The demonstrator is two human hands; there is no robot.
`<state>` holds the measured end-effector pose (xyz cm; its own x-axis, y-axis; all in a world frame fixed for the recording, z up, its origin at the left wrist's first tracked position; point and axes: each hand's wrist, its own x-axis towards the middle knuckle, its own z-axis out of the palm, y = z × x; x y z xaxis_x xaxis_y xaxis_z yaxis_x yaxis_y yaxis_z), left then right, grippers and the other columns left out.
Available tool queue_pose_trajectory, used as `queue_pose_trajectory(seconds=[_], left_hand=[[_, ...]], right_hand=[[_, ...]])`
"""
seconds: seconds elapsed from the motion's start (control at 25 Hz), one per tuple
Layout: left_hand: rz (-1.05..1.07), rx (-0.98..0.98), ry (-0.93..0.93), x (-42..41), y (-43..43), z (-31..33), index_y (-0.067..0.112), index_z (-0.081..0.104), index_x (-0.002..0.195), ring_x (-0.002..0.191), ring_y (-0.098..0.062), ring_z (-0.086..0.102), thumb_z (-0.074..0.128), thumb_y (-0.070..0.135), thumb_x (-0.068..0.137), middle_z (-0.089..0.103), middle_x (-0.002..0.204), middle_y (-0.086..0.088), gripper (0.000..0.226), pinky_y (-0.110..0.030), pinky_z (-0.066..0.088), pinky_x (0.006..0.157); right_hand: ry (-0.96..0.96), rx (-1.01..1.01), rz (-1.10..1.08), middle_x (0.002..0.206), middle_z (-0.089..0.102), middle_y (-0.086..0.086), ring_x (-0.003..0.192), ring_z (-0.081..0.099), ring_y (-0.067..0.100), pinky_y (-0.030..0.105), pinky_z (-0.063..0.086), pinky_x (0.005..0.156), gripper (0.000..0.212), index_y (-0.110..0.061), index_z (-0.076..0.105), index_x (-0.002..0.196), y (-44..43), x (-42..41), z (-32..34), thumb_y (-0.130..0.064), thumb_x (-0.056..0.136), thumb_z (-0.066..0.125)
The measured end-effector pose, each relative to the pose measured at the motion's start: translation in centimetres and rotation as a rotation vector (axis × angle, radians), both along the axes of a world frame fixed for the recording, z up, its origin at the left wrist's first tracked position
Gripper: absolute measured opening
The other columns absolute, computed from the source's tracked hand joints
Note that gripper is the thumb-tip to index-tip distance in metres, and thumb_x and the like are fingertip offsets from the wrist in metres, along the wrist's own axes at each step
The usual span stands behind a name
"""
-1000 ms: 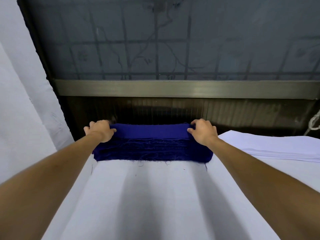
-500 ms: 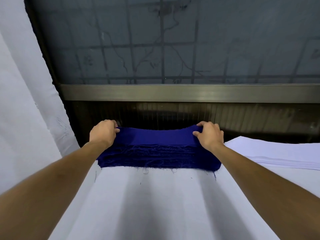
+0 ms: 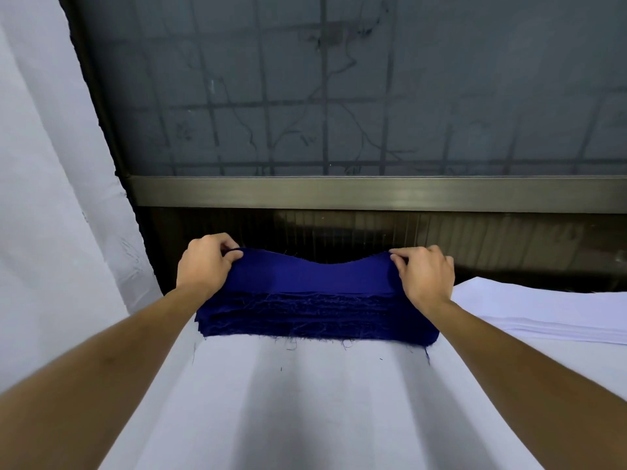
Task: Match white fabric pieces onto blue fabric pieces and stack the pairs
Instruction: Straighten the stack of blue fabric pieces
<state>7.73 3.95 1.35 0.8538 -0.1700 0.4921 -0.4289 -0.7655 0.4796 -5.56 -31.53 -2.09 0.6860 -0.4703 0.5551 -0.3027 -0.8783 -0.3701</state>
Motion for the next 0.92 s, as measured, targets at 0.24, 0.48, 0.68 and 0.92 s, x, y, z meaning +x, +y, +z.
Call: queue_pose_trajectory(seconds=[0.24,0.48,0.68,0.92], left_hand=[[-0.305,0.057,-0.045,-2.1,0.5,1.7,0.037,0.059,0.092,0.081,-0.003,0.065,0.062,0.031,0.098,0.067,0.092,0.018,0.009,-0.029,0.059,0.068],[-0.451,0.213,-0.269,-5.7,-1.5,4.6,0.039,0.06,0.105,0.084,0.001,0.062,0.055,0.032,0.102,0.067,0.093,0.021,0.009,-0.023,0.051,0.075],[-0.229,0.002,-0.255,-6.4,0.2,7.0,0.036,0.061,0.101,0.089,-0.008,0.063,0.058,0.037,0.101,0.07,0.098,0.014,0.003,-0.035,0.053,0.077],[-0.087,-0.102,-0.094,-7.5,1.6,7.3,0.026,0.066,0.105,0.104,-0.02,0.064,0.065,0.045,0.095,0.071,0.11,0.001,0.021,-0.037,0.051,0.082]], right_hand=[[0.137,-0.132,0.265,0.149,0.049,-0.008,0.142,0.033,0.021,0.044,0.026,0.114,0.059,-0.032,0.037,0.152,4.4,0.9,1.0,-0.035,0.096,0.058],[0.145,-0.066,0.668,0.137,0.059,-0.012,0.143,0.031,0.014,0.039,0.018,0.114,0.036,-0.037,0.057,0.136,13.0,4.3,3.2,-0.04,0.099,0.056],[0.14,0.139,0.544,0.123,0.07,-0.003,0.123,0.058,0.021,0.037,0.041,0.109,0.037,-0.023,0.07,0.124,8.1,1.3,5.0,-0.045,0.096,0.062],[0.201,0.241,0.454,0.082,0.071,-0.009,0.08,0.059,0.016,0.033,0.043,0.077,0.018,-0.024,0.074,0.084,0.3,-6.5,6.7,-0.041,0.09,0.072]])
